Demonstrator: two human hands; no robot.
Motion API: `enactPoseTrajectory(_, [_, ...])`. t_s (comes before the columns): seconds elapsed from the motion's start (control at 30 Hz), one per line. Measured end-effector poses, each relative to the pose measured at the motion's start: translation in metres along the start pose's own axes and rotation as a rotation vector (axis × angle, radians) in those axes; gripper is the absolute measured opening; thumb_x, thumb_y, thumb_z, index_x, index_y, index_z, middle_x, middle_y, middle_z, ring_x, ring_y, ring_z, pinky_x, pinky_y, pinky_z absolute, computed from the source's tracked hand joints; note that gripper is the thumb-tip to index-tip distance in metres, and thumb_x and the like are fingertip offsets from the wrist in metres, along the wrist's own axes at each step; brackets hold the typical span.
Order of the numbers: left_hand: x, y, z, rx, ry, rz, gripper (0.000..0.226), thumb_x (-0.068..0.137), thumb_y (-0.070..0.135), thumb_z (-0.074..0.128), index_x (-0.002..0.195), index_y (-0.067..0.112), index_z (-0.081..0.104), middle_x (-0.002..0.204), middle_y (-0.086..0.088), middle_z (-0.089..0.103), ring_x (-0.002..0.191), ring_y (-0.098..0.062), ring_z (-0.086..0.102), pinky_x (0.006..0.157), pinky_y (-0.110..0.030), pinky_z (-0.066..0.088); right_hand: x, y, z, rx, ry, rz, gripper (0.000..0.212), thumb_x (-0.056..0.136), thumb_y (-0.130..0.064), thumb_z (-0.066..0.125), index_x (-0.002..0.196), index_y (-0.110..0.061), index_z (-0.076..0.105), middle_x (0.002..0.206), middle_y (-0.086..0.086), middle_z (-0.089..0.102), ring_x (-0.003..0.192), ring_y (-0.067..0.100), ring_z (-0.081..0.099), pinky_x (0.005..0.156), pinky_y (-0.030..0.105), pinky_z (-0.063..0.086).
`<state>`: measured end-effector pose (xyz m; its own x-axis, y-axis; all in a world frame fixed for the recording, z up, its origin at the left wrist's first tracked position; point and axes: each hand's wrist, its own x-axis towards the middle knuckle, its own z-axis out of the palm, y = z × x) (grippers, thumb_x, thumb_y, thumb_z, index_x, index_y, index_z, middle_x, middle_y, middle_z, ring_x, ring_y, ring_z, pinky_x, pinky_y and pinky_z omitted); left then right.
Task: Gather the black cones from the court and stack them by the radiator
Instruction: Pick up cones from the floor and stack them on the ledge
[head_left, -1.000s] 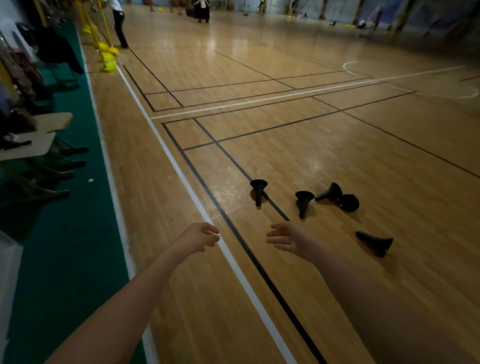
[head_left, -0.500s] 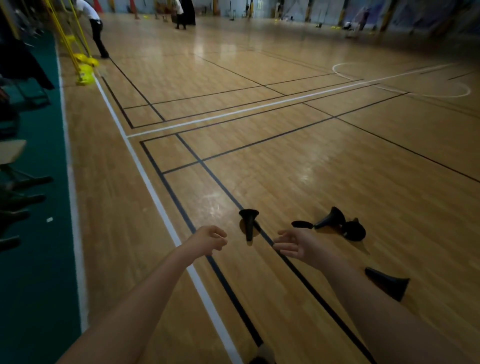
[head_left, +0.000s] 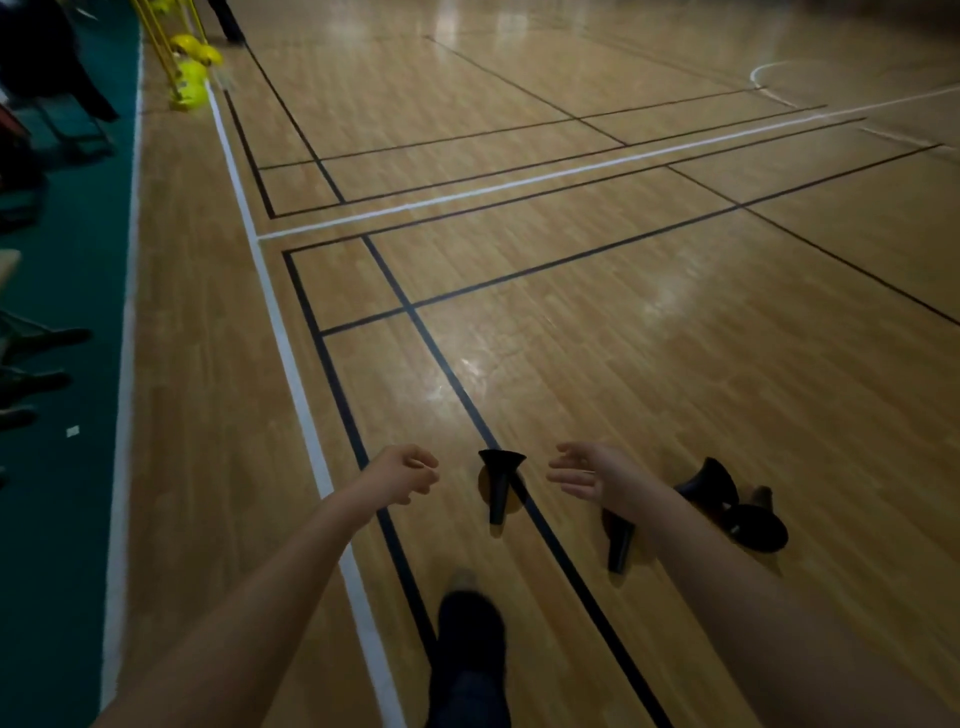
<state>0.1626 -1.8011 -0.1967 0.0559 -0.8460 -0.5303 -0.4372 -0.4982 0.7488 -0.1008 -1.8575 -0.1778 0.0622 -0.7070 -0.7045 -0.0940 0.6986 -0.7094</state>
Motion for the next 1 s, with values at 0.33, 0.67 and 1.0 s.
enactPoseTrajectory(0.33, [0.216,0.051,-0.024,-0.126,-0.005,-0.189,0.017,0.092,0.024,0.059,0.109,0.022,0.059,0.111,0.0,0.061,0.097,-0.012,0.062,0.081,-0.03,0.053,0.205,-0.134,-0.008,-0.294,-0.05,0.132,0.034,0.101,-0.022,0.045,0.13,-0.005,0.052,0.122,0.013,0.06,0.108,0.025,0.062,0.09,0.034,0.05])
enactPoseTrajectory(0.67, [0.328,0.008,0.008,-0.343,0.103,-0.422,0.018,0.093,0.023,0.058,0.111,0.018,0.059,0.113,-0.003,0.062,0.1,-0.015,0.061,0.079,-0.026,0.047,0.387,-0.183,-0.014,-0.593,-0.233,0.143,0.035,0.1,-0.024,0.046,0.132,-0.012,0.054,0.116,0.004,0.062,0.107,0.018,0.06,0.087,0.03,0.048])
enactPoseTrajectory(1.0, [0.444,-0.146,0.164,-0.477,0.24,-0.746,0.028,0.096,0.025,0.05,0.117,0.01,0.058,0.108,-0.007,0.061,0.098,-0.021,0.058,0.076,-0.027,0.045,0.579,-0.061,-0.008,-0.919,-0.447,0.153,0.054,0.096,-0.014,0.047,0.147,-0.024,0.036,0.149,0.008,0.037,0.137,0.028,0.035,0.115,0.045,0.028])
